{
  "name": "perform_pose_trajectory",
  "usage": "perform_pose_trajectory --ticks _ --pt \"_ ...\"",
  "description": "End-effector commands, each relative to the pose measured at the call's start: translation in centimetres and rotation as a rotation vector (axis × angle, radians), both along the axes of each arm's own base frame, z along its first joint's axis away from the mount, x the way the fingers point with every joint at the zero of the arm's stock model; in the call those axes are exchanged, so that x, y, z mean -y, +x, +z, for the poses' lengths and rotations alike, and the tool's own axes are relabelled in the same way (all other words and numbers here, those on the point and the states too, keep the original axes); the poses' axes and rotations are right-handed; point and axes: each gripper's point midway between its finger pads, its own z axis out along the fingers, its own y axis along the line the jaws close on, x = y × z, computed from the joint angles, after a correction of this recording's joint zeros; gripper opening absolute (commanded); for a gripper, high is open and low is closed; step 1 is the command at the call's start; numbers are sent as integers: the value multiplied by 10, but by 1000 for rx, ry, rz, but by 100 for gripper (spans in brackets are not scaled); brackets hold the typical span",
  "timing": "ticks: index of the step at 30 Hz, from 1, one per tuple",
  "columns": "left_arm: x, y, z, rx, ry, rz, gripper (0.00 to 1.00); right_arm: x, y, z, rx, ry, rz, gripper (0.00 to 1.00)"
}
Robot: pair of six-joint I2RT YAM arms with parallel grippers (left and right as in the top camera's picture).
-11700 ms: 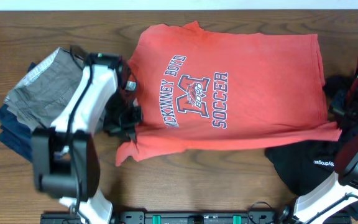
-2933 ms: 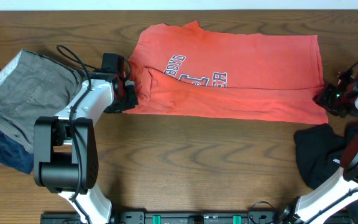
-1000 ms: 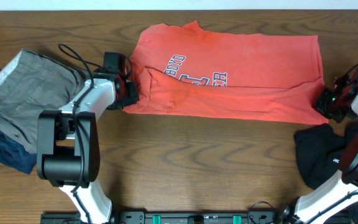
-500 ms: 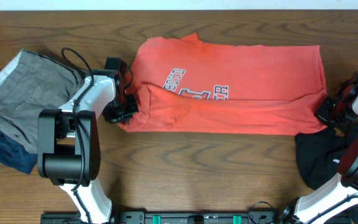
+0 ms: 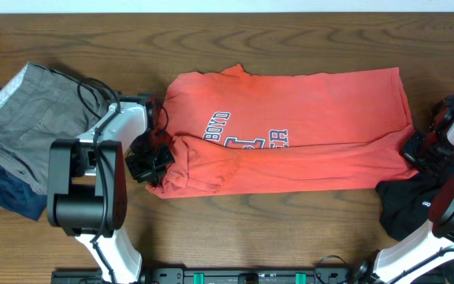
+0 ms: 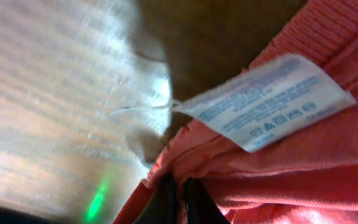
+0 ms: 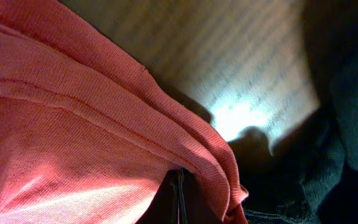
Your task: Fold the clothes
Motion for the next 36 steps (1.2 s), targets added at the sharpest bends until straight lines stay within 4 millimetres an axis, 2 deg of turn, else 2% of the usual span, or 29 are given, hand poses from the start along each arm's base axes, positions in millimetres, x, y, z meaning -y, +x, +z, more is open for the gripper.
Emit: perform_pose_trajectory --ticks 1,3,4,5,6,8,10,14,18,25,30,33,36 --pt "-10 15 31 138 37 18 7 -1 -8 5 7 8 -47 3" --pt "-8 36 56 281 23 6 9 -4 14 30 126 35 -21 9" --pt "-7 51 70 379 15 -8 34 -8 30 48 215 58 7 17" --pt "-6 66 83 473 7 -23 72 -14 42 63 284 85 41 26" --pt "-5 83 97 578 0 -54 86 -22 53 81 356 111 98 34" --pt "5 113 127 776 -55 -141 88 -39 70 116 485 140 206 53" --pt "17 130 143 872 -115 -169 88 -49 76 135 544 132 283 60" --pt "33 163 156 985 -195 -189 88 -65 77 158 592 98 384 63" --pt "41 200 154 1022 -230 -209 88 -77 76 159 584 115 408 63" --pt "57 265 137 939 -297 -265 88 -92 75 156 562 138 441 62" --pt "64 305 105 885 -325 -280 88 -93 71 154 545 144 445 62" --pt "74 316 78 863 -382 -280 88 -92 68 152 529 140 440 62" --pt "81 316 47 823 -390 -286 88 -90 66 151 515 131 436 61"
